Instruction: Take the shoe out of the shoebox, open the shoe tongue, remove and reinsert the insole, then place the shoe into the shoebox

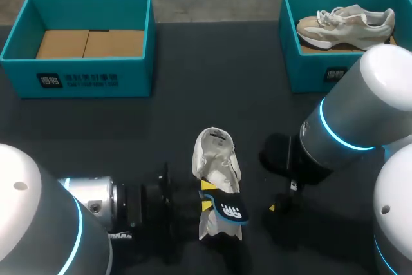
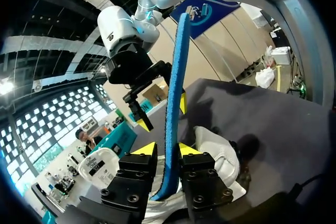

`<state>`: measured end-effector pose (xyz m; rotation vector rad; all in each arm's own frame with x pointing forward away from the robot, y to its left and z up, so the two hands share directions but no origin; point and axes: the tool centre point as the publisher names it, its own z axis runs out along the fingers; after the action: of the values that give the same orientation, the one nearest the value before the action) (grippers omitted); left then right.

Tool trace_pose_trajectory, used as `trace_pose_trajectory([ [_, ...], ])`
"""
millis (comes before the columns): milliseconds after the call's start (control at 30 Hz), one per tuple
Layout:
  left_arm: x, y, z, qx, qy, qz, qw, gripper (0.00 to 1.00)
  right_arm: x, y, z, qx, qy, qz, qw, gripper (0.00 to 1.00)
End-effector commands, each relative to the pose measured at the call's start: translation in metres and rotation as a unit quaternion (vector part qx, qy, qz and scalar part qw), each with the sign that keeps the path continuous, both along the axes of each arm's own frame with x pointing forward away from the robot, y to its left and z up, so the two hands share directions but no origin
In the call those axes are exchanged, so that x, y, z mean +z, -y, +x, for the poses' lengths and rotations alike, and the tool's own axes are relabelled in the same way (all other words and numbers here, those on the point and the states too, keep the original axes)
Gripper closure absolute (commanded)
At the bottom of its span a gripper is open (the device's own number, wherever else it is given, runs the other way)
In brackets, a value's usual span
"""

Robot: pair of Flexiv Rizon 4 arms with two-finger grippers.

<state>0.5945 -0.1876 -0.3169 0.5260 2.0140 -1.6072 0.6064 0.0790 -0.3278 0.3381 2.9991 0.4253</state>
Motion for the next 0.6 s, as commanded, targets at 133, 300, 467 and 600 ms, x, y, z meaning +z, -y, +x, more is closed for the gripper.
trace_pose_trajectory([
  [133,0.003,0.005,-0.003,-0.013,-0.002,0.022,1.0,0.73,-0.002,0.0,-0.001,-0.001,0.001,0.0,1.0,0.0],
  [300,0.003,0.009,-0.003,-0.02,-0.001,0.039,0.999,0.73,-0.002,0.0,-0.001,-0.001,0.001,0.0,1.0,0.0],
  [467,0.004,0.014,-0.004,-0.025,-0.001,0.049,0.999,0.73,-0.002,0.0,-0.001,-0.001,0.001,0.0,1.0,0.0],
  [600,0.005,0.019,-0.004,-0.027,-0.002,0.054,0.998,0.75,-0.002,0.0,-0.001,-0.001,0.001,0.0,1.0,0.0],
])
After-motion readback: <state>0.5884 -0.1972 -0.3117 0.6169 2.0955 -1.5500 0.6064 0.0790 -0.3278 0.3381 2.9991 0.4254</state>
